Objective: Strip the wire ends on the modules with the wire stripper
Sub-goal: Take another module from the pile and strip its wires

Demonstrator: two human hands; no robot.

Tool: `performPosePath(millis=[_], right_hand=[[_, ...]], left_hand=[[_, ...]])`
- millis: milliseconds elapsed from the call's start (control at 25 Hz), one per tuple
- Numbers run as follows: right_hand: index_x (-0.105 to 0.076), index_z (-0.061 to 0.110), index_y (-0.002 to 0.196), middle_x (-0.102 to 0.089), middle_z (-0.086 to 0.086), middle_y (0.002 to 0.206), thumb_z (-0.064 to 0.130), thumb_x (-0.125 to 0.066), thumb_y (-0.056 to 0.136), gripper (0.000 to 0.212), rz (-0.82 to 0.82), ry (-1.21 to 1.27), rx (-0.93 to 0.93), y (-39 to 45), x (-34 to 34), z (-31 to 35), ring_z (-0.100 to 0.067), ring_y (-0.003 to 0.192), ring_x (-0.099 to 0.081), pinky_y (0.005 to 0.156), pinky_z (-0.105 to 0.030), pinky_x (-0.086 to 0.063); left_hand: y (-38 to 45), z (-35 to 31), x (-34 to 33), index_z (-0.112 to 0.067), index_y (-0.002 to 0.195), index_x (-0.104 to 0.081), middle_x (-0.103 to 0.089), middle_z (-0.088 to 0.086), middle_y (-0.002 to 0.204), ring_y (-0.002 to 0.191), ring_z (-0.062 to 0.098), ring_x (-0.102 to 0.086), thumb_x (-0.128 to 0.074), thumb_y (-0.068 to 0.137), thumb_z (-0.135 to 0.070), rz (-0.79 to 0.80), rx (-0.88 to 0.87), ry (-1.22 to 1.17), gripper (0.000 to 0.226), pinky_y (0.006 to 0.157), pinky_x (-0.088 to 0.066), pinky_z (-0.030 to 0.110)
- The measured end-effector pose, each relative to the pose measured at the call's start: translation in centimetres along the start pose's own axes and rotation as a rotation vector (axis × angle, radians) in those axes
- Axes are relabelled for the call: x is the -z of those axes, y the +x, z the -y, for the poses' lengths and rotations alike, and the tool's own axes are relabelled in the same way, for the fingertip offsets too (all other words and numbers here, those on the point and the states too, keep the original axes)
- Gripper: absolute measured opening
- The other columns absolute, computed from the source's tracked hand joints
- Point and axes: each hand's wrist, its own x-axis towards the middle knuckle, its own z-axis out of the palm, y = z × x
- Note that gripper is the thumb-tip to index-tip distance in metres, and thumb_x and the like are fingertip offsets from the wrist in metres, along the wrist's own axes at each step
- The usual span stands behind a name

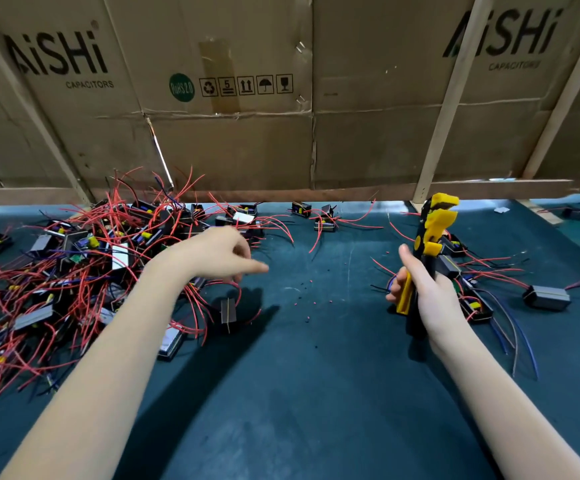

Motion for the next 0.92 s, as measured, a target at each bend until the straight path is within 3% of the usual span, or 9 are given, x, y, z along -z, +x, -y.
performPosePath(millis=[120,240,360,400,480,560,640,800,920], right_hand=[[-0.058,0.017,0.067,-0.057,-0.003,0.063,0.07,-0.068,0.062,0.055,0.011,-0.011,0.02,-0.2,-0.1,0.0,-0.019,0.058,-0.058,0.072,-0.038,-0.05],[-0.063,0.022,0.064,-0.055,-0.002,0.064,0.061,-0.07,0.073,0.04,0.026,0.009,0.041,-0.4,-0.2,0.1,-0.019,0.059,-0.056,0.071,-0.038,-0.049],[-0.067,0.025,0.059,-0.056,-0.002,0.064,0.056,-0.07,0.08,0.037,0.032,0.009,0.038,-0.5,-0.1,-0.1,-0.019,0.059,-0.056,0.072,-0.04,-0.049],[-0.068,0.026,0.058,-0.056,-0.001,0.064,0.058,-0.07,0.079,0.038,0.034,0.005,0.034,-0.5,-0.1,-0.1,-0.019,0.059,-0.056,0.073,-0.041,-0.049],[-0.064,0.022,0.06,-0.056,-0.001,0.063,0.063,-0.071,0.07,0.043,0.028,0.002,0.02,-0.5,-0.1,0.0,-0.02,0.058,-0.056,0.072,-0.042,-0.049],[-0.059,0.019,0.064,-0.057,0.0,0.062,0.068,-0.07,0.063,0.05,0.016,-0.01,0.01,-0.5,-0.1,0.1,-0.02,0.058,-0.056,0.071,-0.042,-0.048],[-0.058,0.018,0.066,-0.056,0.0,0.061,0.067,-0.07,0.063,0.051,0.016,-0.007,0.009,-0.5,-0.1,0.0,-0.019,0.058,-0.057,0.07,-0.041,-0.048],[-0.06,0.018,0.068,-0.055,0.001,0.061,0.063,-0.075,0.069,0.047,0.018,0.028,0.01,-0.4,-0.2,0.0,-0.017,0.057,-0.055,0.071,-0.039,-0.049],[-0.063,0.022,0.066,-0.054,0.0,0.062,0.055,-0.07,0.078,0.036,0.015,0.042,0.014,-0.3,-0.3,0.1,-0.018,0.058,-0.054,0.069,-0.036,-0.05]], left_hand=[[-3.7,1.2,-1.0,-0.029,0.084,-0.067,-0.066,-0.009,0.082,0.075,0.005,-0.061,-0.075,0.058,-0.072,0.109,-0.037,0.017,0.051,0.072,-0.05,0.029],[-4.0,1.4,-2.9,-0.026,0.085,-0.066,-0.063,-0.003,0.09,0.081,0.01,-0.061,-0.087,0.063,-0.047,0.1,-0.027,0.091,0.037,0.07,-0.051,0.024],[-3.4,1.0,-3.4,-0.02,0.072,-0.066,-0.066,0.001,0.075,0.056,0.013,-0.06,-0.085,0.067,-0.025,0.143,-0.052,-0.056,0.02,0.051,-0.048,0.023],[-2.9,0.6,-3.3,-0.019,0.072,-0.066,-0.067,0.002,0.073,0.055,0.013,-0.06,-0.085,0.067,-0.025,0.117,-0.089,-0.116,0.02,0.053,-0.05,0.027],[-0.9,-0.8,-3.1,-0.019,0.085,-0.069,-0.066,0.003,0.084,0.071,0.015,-0.061,-0.086,0.069,-0.027,-0.118,-0.203,-0.168,0.025,0.072,-0.053,0.033],[1.7,-2.4,-3.2,-0.021,0.124,-0.058,-0.057,0.005,0.113,0.097,0.018,-0.058,-0.084,0.074,-0.026,-0.315,-0.255,-0.184,0.057,0.091,-0.05,0.036],[4.3,-2.9,-3.5,-0.018,0.142,-0.038,-0.046,0.008,0.131,0.116,0.024,-0.051,-0.076,0.081,-0.028,-0.309,-0.149,-0.077,0.072,0.1,-0.045,0.04],[6.1,0.2,-4.8,-0.004,0.13,-0.043,-0.044,0.016,0.136,0.128,0.033,-0.042,-0.059,0.088,-0.012,-0.414,0.297,0.427,0.046,0.099,-0.042,0.042],[6.5,1.3,-6.0,-0.005,0.13,-0.04,-0.045,0.015,0.135,0.126,0.032,-0.044,-0.062,0.086,-0.009,-0.518,0.309,0.517,0.05,0.097,-0.044,0.039]])
